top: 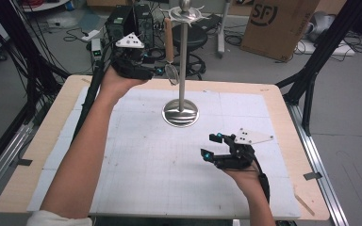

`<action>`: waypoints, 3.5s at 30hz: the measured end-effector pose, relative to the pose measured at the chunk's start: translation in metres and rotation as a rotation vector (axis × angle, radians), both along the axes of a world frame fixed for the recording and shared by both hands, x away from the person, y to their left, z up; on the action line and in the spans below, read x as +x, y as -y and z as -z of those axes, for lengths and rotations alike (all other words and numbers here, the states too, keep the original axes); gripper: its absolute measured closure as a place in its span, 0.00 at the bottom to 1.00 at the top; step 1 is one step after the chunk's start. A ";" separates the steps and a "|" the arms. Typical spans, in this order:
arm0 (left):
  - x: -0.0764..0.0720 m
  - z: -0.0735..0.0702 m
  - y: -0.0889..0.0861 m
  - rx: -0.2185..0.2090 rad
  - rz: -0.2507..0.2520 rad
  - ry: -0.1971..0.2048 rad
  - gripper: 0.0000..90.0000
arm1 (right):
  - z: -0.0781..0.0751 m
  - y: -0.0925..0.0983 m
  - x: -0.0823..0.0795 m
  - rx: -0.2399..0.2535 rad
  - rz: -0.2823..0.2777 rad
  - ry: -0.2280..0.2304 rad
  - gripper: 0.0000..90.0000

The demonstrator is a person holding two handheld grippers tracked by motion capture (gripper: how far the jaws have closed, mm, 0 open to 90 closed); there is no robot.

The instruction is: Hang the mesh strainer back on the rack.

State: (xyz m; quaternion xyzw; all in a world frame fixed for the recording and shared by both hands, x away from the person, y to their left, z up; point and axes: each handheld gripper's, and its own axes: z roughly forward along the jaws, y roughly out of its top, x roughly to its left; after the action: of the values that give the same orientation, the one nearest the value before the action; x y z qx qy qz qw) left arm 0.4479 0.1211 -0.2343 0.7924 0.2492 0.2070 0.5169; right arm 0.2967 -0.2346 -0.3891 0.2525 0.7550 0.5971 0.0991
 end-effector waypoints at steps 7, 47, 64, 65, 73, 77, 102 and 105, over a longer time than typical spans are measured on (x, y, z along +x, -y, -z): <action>-0.014 0.012 -0.016 -0.016 0.010 -0.021 0.47 | 0.000 0.000 0.000 -0.001 0.005 -0.003 0.33; -0.105 0.095 -0.099 -0.104 0.012 -0.005 0.25 | 0.005 -0.002 0.005 -0.015 0.012 -0.020 0.33; -0.145 0.145 -0.129 -0.137 -0.057 -0.068 0.21 | 0.006 0.002 0.006 -0.012 0.026 -0.027 0.32; -0.145 0.147 -0.129 -0.144 -0.050 -0.076 0.21 | 0.006 0.003 0.006 -0.008 0.027 -0.023 0.32; -0.143 0.153 -0.123 -0.136 -0.030 -0.098 0.20 | 0.006 0.007 0.007 -0.012 0.051 -0.024 0.28; -0.142 0.154 -0.123 -0.147 -0.026 -0.098 0.20 | 0.007 0.006 0.007 -0.018 0.054 -0.029 0.25; -0.142 0.159 -0.115 -0.123 -0.023 -0.089 0.19 | 0.010 0.007 0.008 -0.044 0.085 -0.026 0.23; -0.142 0.160 -0.115 -0.123 -0.020 -0.093 0.19 | 0.011 0.007 0.008 -0.043 0.083 -0.024 0.23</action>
State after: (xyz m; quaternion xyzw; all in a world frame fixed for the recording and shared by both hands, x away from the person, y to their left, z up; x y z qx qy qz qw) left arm 0.3059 0.2356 -0.3942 0.7654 0.2931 0.1595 0.5503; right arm 0.3048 -0.2412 -0.3998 0.2888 0.7577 0.5729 0.1200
